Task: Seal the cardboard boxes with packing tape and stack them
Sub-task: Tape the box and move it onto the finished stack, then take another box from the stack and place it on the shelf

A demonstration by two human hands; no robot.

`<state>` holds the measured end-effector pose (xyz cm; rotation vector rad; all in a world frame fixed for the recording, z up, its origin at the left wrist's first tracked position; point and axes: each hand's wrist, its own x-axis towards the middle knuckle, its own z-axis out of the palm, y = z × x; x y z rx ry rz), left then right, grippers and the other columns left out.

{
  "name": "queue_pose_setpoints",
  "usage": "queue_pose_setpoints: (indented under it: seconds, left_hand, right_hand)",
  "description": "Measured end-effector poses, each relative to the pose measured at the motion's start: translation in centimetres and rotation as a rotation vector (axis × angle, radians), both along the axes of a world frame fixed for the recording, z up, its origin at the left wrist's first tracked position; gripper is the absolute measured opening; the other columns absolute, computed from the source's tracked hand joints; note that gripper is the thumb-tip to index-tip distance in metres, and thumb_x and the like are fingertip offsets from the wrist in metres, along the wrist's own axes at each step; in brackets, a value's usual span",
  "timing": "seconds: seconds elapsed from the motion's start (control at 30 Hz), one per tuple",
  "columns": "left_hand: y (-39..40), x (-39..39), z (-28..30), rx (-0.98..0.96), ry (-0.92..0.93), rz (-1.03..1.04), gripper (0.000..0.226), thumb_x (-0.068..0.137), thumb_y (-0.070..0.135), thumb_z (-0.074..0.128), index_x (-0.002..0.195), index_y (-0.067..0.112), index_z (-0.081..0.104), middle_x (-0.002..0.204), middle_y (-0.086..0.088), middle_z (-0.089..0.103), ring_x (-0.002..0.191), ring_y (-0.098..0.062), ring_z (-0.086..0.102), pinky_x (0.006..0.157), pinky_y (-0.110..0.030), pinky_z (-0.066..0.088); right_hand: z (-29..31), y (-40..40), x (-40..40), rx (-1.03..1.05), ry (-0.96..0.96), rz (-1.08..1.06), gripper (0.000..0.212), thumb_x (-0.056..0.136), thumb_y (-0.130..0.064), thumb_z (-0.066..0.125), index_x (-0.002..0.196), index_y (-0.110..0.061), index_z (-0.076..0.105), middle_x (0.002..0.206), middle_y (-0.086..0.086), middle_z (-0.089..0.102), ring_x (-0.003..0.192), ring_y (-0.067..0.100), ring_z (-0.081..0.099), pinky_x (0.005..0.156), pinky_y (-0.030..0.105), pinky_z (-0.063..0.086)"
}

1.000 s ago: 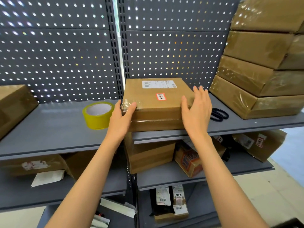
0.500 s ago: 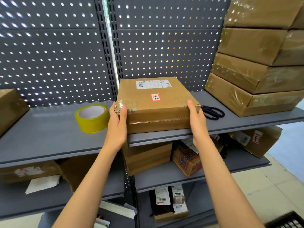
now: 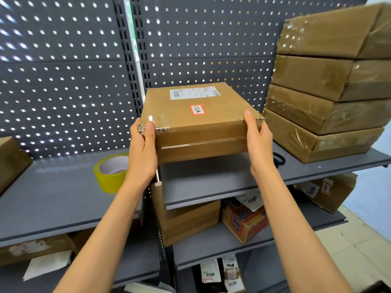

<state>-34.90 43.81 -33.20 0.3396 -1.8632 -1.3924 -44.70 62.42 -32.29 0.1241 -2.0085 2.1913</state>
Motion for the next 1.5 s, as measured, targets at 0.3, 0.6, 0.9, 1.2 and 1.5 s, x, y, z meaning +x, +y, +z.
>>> queue_pose_setpoints:
  seconds: [0.3,0.6,0.9,1.2,1.5]
  left_hand:
    - [0.1,-1.8,7.6,-0.14,0.163,0.061,0.05,0.102,0.039,0.034,0.132,0.001,0.047,0.113,0.002,0.056,0.092,-0.003,0.048,0.072,0.003,0.033]
    - [4.0,-3.9,14.3,-0.122,0.3,0.042,0.041,0.092,0.039,0.06,0.12,0.009,0.057,0.101,0.015,0.063,0.09,0.005,0.058,0.079,-0.012,0.042]
    - [8.6,-6.4,21.3,-0.151,0.381,0.122,0.036,0.09,0.041,0.061,0.114,0.015,0.056,0.101,0.007,0.063,0.086,0.0,0.057,0.068,-0.008,0.042]
    - [10.8,-10.3,23.3,-0.158,0.396,0.044,0.029,0.096,0.042,0.051,0.113,0.018,0.051,0.104,0.007,0.057,0.09,-0.003,0.053,0.081,-0.021,0.042]
    - [17.3,-15.0,25.3,-0.193,0.426,0.066,0.024,0.1,0.038,0.044,0.11,0.016,0.049,0.109,0.003,0.054,0.089,0.001,0.051,0.077,-0.012,0.039]
  right_hand:
    - [7.8,1.2,-1.3,-0.024,0.209,-0.019,0.048,0.091,-0.053,0.051,0.127,-0.02,0.054,0.122,-0.01,0.057,0.113,0.007,0.051,0.097,0.026,0.039]
    - [14.2,4.7,-5.2,-0.051,0.311,0.151,0.026,0.085,-0.05,0.064,0.099,-0.03,0.054,0.1,-0.024,0.056,0.092,-0.01,0.053,0.087,0.017,0.043]
    - [22.3,8.1,-9.1,-0.029,0.403,0.256,0.063,0.079,-0.056,0.068,0.126,-0.018,0.051,0.118,-0.009,0.057,0.107,0.005,0.055,0.089,0.023,0.046]
    - [24.5,11.4,-12.2,-0.005,0.436,0.186,0.066,0.079,-0.059,0.065,0.128,-0.018,0.048,0.12,-0.007,0.054,0.109,0.008,0.052,0.088,0.024,0.044]
    - [26.1,18.1,-16.9,-0.044,0.485,0.196,0.06,0.08,-0.06,0.062,0.125,-0.023,0.047,0.11,-0.014,0.052,0.092,-0.005,0.049,0.066,0.012,0.036]
